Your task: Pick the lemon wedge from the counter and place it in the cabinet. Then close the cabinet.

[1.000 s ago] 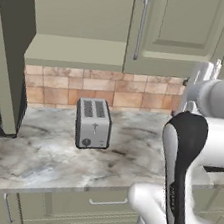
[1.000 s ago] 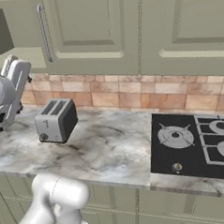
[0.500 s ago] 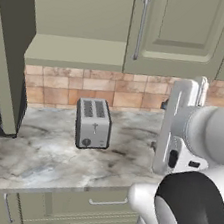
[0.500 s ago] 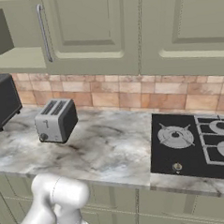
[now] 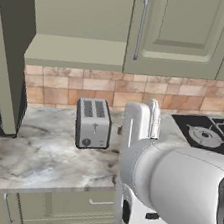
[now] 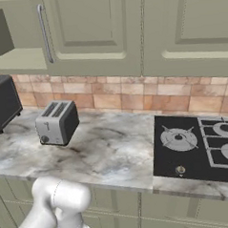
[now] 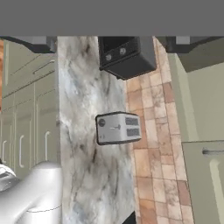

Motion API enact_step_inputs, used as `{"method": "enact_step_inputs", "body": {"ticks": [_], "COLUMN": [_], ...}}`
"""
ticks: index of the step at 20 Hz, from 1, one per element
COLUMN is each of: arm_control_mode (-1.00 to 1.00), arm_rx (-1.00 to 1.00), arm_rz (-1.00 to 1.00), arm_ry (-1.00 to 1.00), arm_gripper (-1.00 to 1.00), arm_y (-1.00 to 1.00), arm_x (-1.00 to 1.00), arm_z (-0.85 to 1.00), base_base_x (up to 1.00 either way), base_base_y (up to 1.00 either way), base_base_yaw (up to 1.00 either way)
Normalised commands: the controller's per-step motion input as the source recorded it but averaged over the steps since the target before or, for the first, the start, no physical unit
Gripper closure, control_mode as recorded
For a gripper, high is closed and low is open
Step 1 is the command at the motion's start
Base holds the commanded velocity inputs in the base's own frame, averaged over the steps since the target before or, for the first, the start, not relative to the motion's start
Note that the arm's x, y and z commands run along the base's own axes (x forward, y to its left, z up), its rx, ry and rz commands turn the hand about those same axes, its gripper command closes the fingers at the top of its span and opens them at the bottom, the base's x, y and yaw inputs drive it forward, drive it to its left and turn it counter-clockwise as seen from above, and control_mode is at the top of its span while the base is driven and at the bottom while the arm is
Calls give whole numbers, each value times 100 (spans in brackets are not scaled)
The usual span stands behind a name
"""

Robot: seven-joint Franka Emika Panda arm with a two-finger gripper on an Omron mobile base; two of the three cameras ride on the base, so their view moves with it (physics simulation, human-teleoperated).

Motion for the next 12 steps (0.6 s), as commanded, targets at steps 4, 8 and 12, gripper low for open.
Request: {"method": "enact_step_inputs", "body": {"ticks": [4,8,12], "arm_control_mode": [-100,-100,-100], "arm_rx": [-15,-19,-21], "arm_rz": [5,4,2], "arm_ry": [-15,-22,-30], "arm_gripper": [-100,-100,-100], "arm_y": [96,93,90], "arm_x": [0,0,0], "arm_z": [-30,-24,-23], "base_base_x": [0,0,0], "base_base_y": [0,0,0], "base_base_yaw": [0,0,0]}}
